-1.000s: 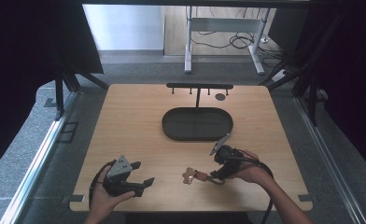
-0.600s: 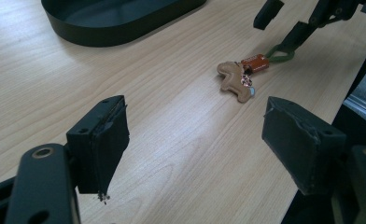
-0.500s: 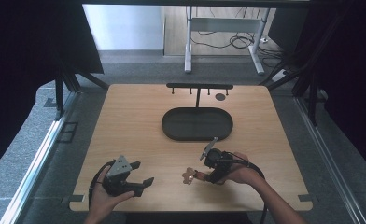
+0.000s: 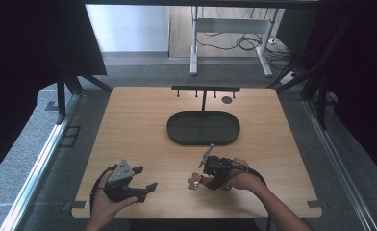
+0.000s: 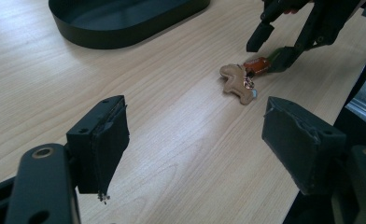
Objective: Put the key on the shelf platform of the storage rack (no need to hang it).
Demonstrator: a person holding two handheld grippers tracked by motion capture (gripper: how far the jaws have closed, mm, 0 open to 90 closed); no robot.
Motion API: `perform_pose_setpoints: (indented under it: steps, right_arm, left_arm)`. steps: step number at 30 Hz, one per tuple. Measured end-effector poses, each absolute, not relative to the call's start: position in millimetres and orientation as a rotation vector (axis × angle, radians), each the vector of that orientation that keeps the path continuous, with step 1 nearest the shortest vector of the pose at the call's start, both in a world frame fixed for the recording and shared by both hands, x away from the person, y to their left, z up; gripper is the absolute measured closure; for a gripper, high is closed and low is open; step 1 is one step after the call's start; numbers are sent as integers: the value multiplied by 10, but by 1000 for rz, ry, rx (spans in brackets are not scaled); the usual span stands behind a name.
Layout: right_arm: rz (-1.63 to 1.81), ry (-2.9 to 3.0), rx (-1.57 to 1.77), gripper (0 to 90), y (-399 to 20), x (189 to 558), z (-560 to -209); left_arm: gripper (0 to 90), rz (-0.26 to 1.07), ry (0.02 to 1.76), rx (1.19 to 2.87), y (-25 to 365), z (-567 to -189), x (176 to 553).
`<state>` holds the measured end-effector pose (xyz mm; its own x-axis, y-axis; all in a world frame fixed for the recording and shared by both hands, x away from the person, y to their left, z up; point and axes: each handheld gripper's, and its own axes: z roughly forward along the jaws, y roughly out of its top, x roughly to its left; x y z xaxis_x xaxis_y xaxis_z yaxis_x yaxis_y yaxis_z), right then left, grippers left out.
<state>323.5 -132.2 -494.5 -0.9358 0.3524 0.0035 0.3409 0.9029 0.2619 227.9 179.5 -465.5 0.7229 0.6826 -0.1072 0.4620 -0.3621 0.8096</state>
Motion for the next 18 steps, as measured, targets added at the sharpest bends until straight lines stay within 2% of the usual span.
perform_pose_setpoints:
  steps: [18]
  right_arm:
    - [342,3044,524,587,-1240,3251,-5024]
  left_arm:
    - [229,313,873,2019,1818,-4648,2283]
